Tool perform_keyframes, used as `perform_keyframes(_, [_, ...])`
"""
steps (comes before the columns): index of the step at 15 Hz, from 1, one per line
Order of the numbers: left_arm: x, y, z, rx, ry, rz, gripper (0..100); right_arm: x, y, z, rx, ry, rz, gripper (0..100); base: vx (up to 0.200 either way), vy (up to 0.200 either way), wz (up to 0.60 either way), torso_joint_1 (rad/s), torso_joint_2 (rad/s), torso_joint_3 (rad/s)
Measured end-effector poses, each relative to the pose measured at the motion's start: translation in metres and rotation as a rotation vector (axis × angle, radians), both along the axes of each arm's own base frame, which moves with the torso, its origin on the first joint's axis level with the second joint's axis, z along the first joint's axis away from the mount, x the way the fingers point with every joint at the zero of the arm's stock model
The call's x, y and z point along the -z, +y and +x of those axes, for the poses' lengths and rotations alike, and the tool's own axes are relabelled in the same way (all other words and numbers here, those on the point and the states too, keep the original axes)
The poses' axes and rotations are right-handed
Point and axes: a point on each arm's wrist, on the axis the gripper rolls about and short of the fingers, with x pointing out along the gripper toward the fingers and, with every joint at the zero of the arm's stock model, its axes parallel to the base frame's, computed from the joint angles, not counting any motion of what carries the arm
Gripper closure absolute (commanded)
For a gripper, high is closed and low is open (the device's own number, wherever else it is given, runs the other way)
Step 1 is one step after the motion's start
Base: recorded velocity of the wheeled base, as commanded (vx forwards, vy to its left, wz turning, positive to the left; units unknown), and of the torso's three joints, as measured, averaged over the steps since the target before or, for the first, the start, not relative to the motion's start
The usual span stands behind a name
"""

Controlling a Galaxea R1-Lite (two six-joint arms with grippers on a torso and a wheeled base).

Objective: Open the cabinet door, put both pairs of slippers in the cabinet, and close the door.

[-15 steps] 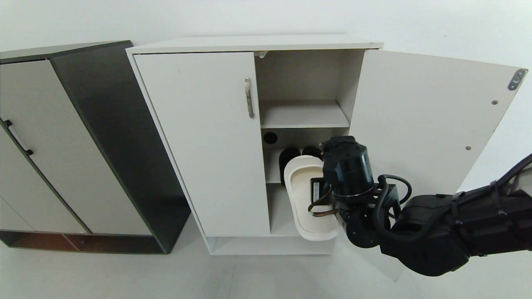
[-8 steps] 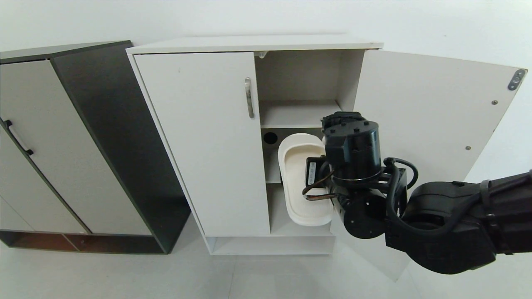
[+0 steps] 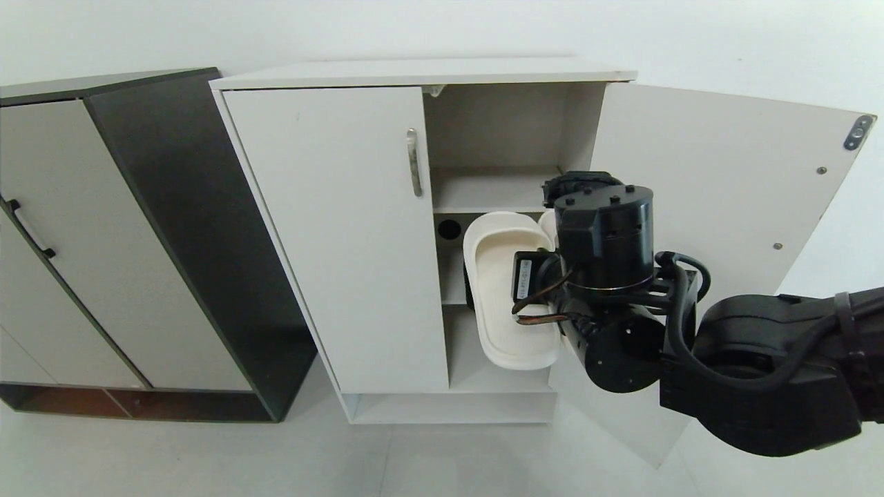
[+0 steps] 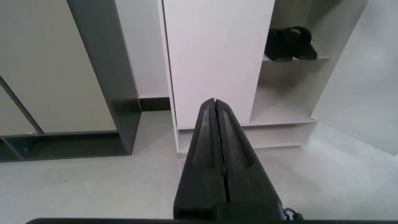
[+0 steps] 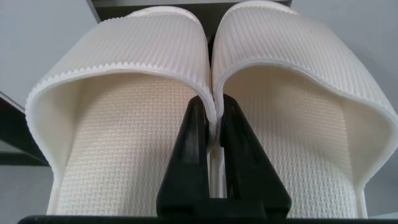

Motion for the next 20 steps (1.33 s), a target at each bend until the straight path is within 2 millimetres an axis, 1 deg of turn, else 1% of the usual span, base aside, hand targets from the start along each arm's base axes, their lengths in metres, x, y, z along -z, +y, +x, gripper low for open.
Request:
perform_keyframes(7, [0.000,0.000,0.000,0.000,0.000,0.000,100,0.001,-0.001,-0.001,-0.003,0.002,-0.003,100,0.200,0.000,0.00,0.000,0.00,0.003])
perform_keyframes(15, [0.000,0.000,0.000,0.000,0.000,0.000,100,0.011,0.003,-0.002,-0.012,0.021,-0.025,100,0.200,0.000,0.00,0.002,0.00,0.003])
perform_keyframes(20, [0.000,0.000,0.000,0.000,0.000,-0.002,100,0.025,0.007,0.000,-0.014,0.042,-0.043,100,0.000,0.000,0.00,0.000,0.00,0.000])
